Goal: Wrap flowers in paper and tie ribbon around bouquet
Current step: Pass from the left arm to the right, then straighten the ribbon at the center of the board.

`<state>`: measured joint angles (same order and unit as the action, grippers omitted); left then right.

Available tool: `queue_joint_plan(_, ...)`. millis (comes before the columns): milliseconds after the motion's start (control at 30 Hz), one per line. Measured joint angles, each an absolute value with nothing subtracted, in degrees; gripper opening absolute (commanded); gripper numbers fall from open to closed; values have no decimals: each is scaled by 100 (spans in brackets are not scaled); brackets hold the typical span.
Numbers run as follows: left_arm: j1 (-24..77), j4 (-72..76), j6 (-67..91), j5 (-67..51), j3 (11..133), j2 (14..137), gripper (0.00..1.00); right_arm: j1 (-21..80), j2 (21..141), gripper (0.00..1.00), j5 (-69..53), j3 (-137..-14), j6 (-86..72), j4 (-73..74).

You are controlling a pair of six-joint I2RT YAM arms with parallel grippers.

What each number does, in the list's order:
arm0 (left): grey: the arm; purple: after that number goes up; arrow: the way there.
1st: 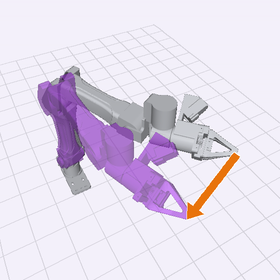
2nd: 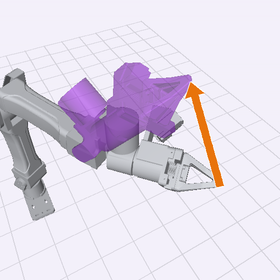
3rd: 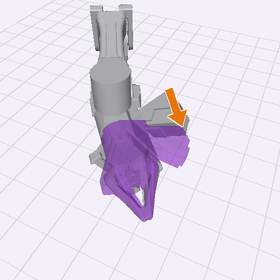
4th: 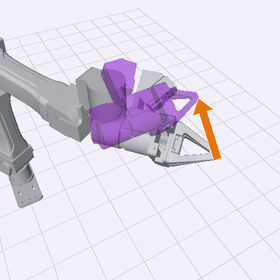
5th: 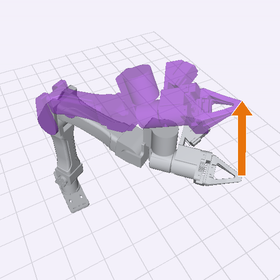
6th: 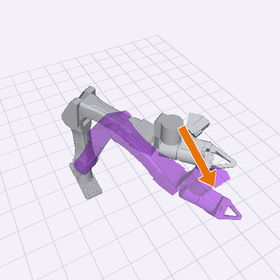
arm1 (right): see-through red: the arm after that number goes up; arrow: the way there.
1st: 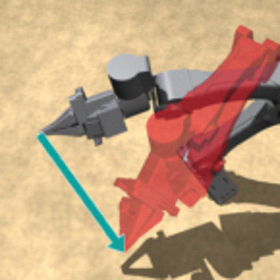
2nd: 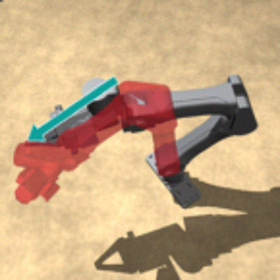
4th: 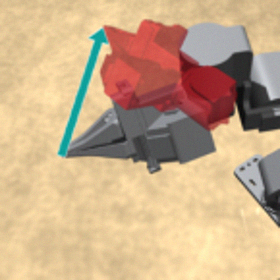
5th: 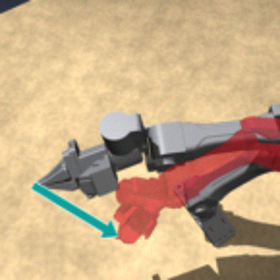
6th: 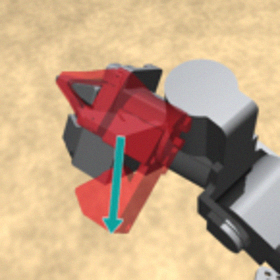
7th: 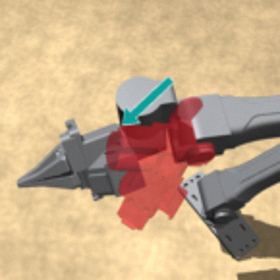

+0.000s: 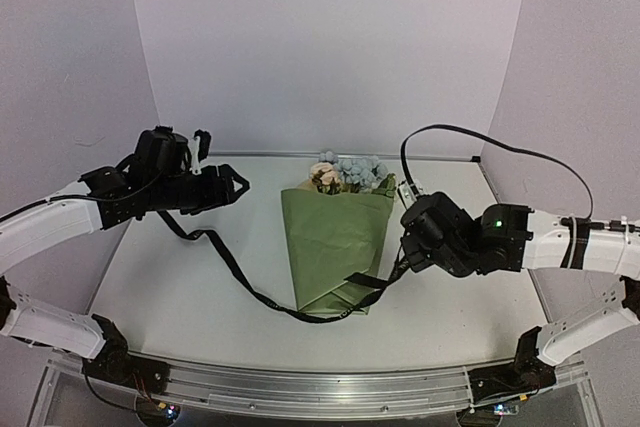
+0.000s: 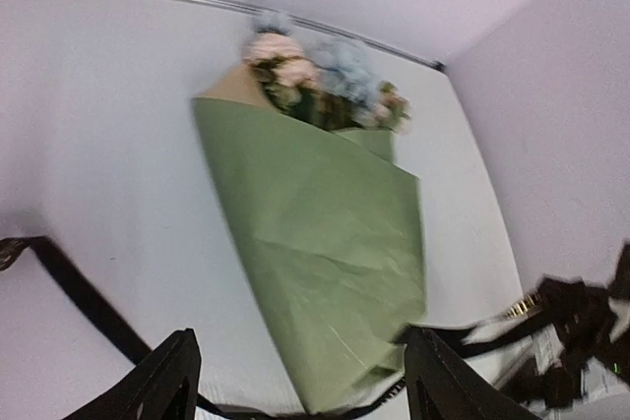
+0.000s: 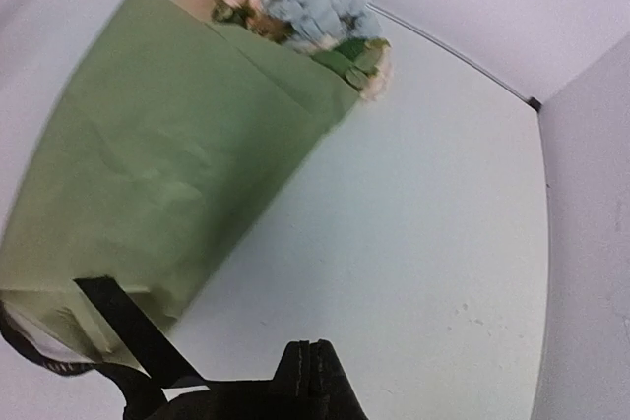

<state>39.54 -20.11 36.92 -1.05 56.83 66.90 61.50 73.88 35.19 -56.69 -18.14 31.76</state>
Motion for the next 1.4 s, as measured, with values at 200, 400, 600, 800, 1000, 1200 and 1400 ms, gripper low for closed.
queue_joint_plan(200,2599,-2410,4414,898,5461,7212,73,6021,7223,0,3908,-5104,-2125,3893)
queue_joint_plan(400,1319,-2380,4721,912,5179,8136,66,5676,7010,0,3983,-4931,-2369,4084)
queue_joint_plan(600,659,-2104,4808,717,5350,9536,64,5268,6726,0,3950,-4622,-2575,4170)
queue_joint_plan(800,567,-1787,4843,403,6020,10492,59,5103,6521,0,3938,-4503,-2676,4188)
queue_joint_plan(1000,567,-1433,5041,196,6200,10741,39,5050,6396,0,3938,-4323,-2743,4190)
queue_joint_plan(1200,567,-1403,5264,213,6202,10800,6,4984,6252,0,3940,-4227,-2802,4202)
queue_joint_plan(1400,567,-1546,5220,498,6208,10821,0,4818,6200,0,3948,-4226,-2866,4206)
